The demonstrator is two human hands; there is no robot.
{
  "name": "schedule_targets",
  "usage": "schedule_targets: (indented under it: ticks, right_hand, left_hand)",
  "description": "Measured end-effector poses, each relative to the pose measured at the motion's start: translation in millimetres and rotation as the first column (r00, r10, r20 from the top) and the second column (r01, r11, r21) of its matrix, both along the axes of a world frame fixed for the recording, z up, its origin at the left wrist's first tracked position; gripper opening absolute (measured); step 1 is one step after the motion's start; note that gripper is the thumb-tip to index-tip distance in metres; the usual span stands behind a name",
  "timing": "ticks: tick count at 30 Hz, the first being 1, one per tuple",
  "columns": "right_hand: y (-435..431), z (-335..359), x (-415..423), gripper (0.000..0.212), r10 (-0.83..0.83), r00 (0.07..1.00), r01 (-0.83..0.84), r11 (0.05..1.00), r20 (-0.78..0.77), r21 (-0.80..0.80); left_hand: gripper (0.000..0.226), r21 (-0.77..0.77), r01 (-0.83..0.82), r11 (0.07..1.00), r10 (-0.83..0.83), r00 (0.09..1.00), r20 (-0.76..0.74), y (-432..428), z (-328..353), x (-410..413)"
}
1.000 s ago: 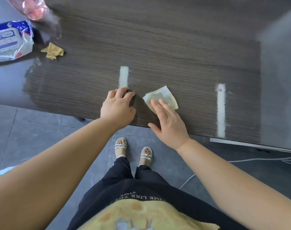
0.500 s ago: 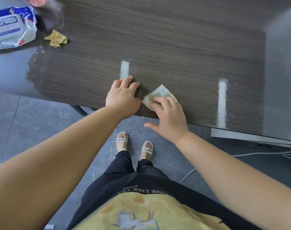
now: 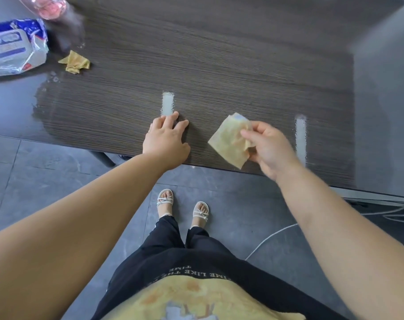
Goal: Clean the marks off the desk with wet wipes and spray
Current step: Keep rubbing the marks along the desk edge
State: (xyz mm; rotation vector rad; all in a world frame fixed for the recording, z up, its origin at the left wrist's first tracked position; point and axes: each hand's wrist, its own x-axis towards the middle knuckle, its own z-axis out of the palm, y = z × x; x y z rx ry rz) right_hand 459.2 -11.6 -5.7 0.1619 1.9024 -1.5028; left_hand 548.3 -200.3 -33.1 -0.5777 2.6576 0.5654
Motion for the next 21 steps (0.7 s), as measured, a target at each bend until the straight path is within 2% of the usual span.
schedule_targets:
  ticks: [3,5,7,10,13,15,18,21]
  right_hand:
    - [4.0,-6.0,-28.2,0.01,0.065,0.979,-0.013,0.968,-0.196,0.252]
    - [5.9,-17.0,-41.2,0.014,0.185,0.926,-0.011,0.885,-0.329,0.466]
    - [5.2,-25.8,-44.8,0.017,0.331,0.832,0.017,0.787,-0.445,0.616]
    - [8.9,-35.7,-36.4,0.018,0.496,0.629,0.016,0.761,-0.599,0.648]
    - [20.8,-44.8,-20.7,0.023,0.637,0.456,-0.086,0.727,-0.622,0.681]
    - [29.7,-47.5,-12.9,0.028,0.689,0.376,-0.123,0.7,-0.619,0.704]
    - [38.7,-48.3,-5.1,0.03,0.759,0.319,-0.156,0.633,-0.568,0.758]
    - [32.7,-44.7,6.1,0.06,0.851,0.321,-0.266,0.501,-0.415,0.823]
  left_hand:
    - [0.059,-0.008,0.007,1.0,-0.007,1.0,-0.006,1.1,-0.9,-0.7]
    - [0.06,-0.022,0.014,1.0,-0.014,1.0,-0.004,1.6,-1.6,-0.1]
    - [0.061,-0.036,0.021,0.999,-0.021,1.0,-0.004,1.8,-2.1,0.6]
    - [0.061,-0.047,0.02,0.999,-0.02,1.0,-0.005,2.7,-2.7,1.3]
    - [0.062,-0.052,0.026,0.998,-0.026,1.0,-0.003,3.8,-3.2,1.5]
    - [0.063,-0.051,0.024,0.998,-0.024,1.0,0.0,4.4,-3.2,1.3]
    - [0.063,-0.054,0.024,0.998,-0.024,1.0,0.009,4.6,-3.2,0.9]
    - [0.064,-0.063,0.03,0.998,-0.029,0.999,0.015,5.3,-3.1,0.6]
